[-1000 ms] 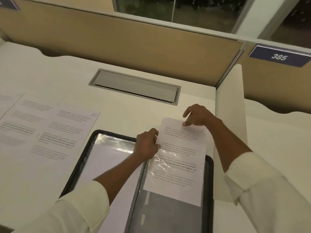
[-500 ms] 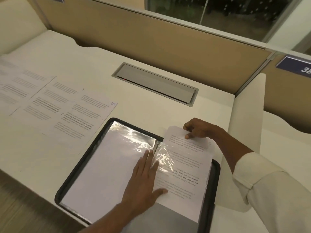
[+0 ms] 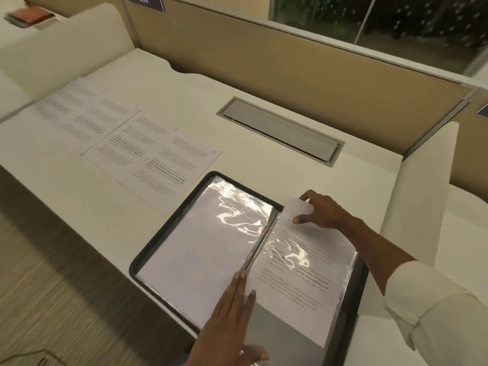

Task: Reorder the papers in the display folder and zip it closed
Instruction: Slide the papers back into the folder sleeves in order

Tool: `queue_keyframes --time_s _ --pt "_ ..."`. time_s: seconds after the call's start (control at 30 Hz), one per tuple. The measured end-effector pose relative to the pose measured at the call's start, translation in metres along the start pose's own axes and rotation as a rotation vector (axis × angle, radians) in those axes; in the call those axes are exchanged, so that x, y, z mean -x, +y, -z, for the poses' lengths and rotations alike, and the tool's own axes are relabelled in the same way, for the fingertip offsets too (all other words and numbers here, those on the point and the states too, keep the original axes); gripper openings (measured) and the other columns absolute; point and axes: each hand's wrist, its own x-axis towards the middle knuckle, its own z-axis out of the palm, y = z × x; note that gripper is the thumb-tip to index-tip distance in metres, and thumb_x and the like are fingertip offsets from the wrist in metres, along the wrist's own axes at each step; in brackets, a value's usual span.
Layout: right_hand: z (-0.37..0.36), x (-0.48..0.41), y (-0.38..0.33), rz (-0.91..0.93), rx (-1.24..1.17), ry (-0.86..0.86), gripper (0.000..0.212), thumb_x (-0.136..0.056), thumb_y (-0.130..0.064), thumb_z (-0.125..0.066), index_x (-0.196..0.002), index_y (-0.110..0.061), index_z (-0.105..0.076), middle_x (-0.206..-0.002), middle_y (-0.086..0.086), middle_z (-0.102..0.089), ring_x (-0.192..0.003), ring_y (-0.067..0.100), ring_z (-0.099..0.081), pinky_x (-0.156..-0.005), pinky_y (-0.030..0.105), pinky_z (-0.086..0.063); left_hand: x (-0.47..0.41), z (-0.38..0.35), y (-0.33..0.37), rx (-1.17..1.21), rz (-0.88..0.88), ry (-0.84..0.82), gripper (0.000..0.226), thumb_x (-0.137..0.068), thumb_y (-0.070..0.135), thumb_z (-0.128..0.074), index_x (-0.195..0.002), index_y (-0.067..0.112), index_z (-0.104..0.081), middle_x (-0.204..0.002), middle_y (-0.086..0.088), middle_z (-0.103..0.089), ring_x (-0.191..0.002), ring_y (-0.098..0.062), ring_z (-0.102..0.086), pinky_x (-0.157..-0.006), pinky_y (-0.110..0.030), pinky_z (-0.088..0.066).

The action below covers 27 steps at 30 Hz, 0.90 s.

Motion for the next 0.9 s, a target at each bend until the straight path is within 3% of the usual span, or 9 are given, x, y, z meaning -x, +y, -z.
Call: queue_keyframes --time_s 0.1,0.17,0.23,0.33,0.47,0.53,0.7,0.83,0.9 --pt "-0.012 0.01 -0.008 0.003 -0.018 0.02 0.072 -0.073 -0.061 -0.087 -0.125 -0.025 -0.052 -0.114 0.002 -0.065 -0.102 0.026 -0.061 -0.087 0.042 -0.051 0.011 0.0 0.003 -0.032 0.001 0.028 0.107 -0.09 0.09 -0.043 -0.153 0.004 -0.055 -0.168 -0.025 -0.033 -0.154 -0.041 -0.036 -0.112 -0.047 -0.05" --pt "-0.019 0.015 -0.011 0.01 0.01 0.028 0.072 -0.075 -0.061 -0.086 -0.127 -0.025 -0.051 -0.115 0.004 -0.066 -0.1 0.026 -0.062 -0.085 0.042 -0.052 0.02 -0.008 0.005 -0.104 -0.019 0.071 0.085 -0.104 0.074 -0.036 -0.15 0.005 -0.058 -0.165 -0.026 -0.038 -0.152 -0.042 -0.04 -0.11 -0.053 -0.053" --pt "-0.024 0.02 -0.013 0.004 0.053 0.048 0.076 -0.075 -0.064 -0.084 -0.129 -0.025 -0.048 -0.113 0.004 -0.068 -0.096 0.025 -0.063 -0.08 0.039 -0.05 0.028 -0.02 0.006 -0.164 -0.026 0.114 0.07 -0.106 0.06 -0.053 -0.15 0.006 -0.057 -0.164 -0.025 -0.04 -0.149 -0.043 -0.044 -0.109 -0.053 -0.052" --pt "-0.027 0.024 -0.018 -0.008 0.154 0.084 0.087 -0.069 -0.07 -0.085 -0.131 -0.026 -0.042 -0.109 0.0 -0.066 -0.092 0.023 -0.063 -0.075 0.037 -0.049 0.036 -0.03 0.007 -0.173 0.011 0.163 0.071 -0.1 0.06 -0.064 -0.149 0.009 -0.054 -0.158 -0.021 -0.05 -0.145 -0.039 -0.051 -0.112 -0.05 -0.044" --pt "-0.027 0.026 -0.021 -0.04 0.194 0.112 0.096 -0.063 -0.059 -0.094 -0.134 -0.027 -0.038 -0.105 -0.004 -0.058 -0.091 0.022 -0.059 -0.074 0.036 -0.046 0.032 -0.017 0.01 -0.171 0.017 0.271 0.042 -0.112 0.041 -0.041 -0.14 0.014 -0.056 -0.148 -0.016 -0.062 -0.136 -0.032 -0.061 -0.107 -0.042 -0.043" --pt "-0.026 0.024 -0.017 -0.065 0.194 0.102 0.097 -0.062 -0.052 -0.097 -0.136 -0.029 -0.04 -0.106 -0.004 -0.058 -0.092 0.022 -0.06 -0.075 0.036 -0.047 0.031 -0.013 0.01 -0.154 0.015 0.27 0.04 -0.114 0.038 -0.034 -0.138 0.015 -0.056 -0.145 -0.012 -0.065 -0.133 -0.029 -0.064 -0.106 -0.041 -0.043" --pt "-0.02 0.016 -0.007 -0.075 0.119 0.073 0.081 -0.063 -0.041 -0.099 -0.126 -0.027 -0.051 -0.115 -0.001 -0.063 -0.1 0.021 -0.057 -0.079 0.037 -0.047 0.033 -0.019 0.01 -0.16 0.051 0.275 0.036 -0.114 0.033 -0.036 -0.139 0.017 -0.056 -0.146 -0.009 -0.065 -0.135 -0.026 -0.063 -0.112 -0.04 -0.038" --pt "-0.017 0.018 -0.009 -0.067 0.032 -0.033 0.054 -0.081 -0.035 -0.09 -0.12 -0.024 -0.054 -0.123 0.005 -0.063 -0.102 0.02 -0.059 -0.081 0.036 -0.045 0.035 -0.026 0.004 -0.121 0.057 0.219 0.038 -0.112 0.028 -0.036 -0.14 0.014 -0.057 -0.149 -0.013 -0.062 -0.137 -0.027 -0.061 -0.108 -0.039 -0.042" --pt "-0.017 0.018 -0.009 -0.056 0.012 -0.026 0.044 -0.088 -0.044 -0.082 -0.116 -0.025 -0.055 -0.123 0.007 -0.065 -0.102 0.02 -0.059 -0.083 0.037 -0.047 0.035 -0.028 0.003 -0.13 0.049 0.189 0.039 -0.111 0.028 -0.037 -0.141 0.014 -0.058 -0.151 -0.015 -0.06 -0.138 -0.029 -0.06 -0.108 -0.04 -0.043"
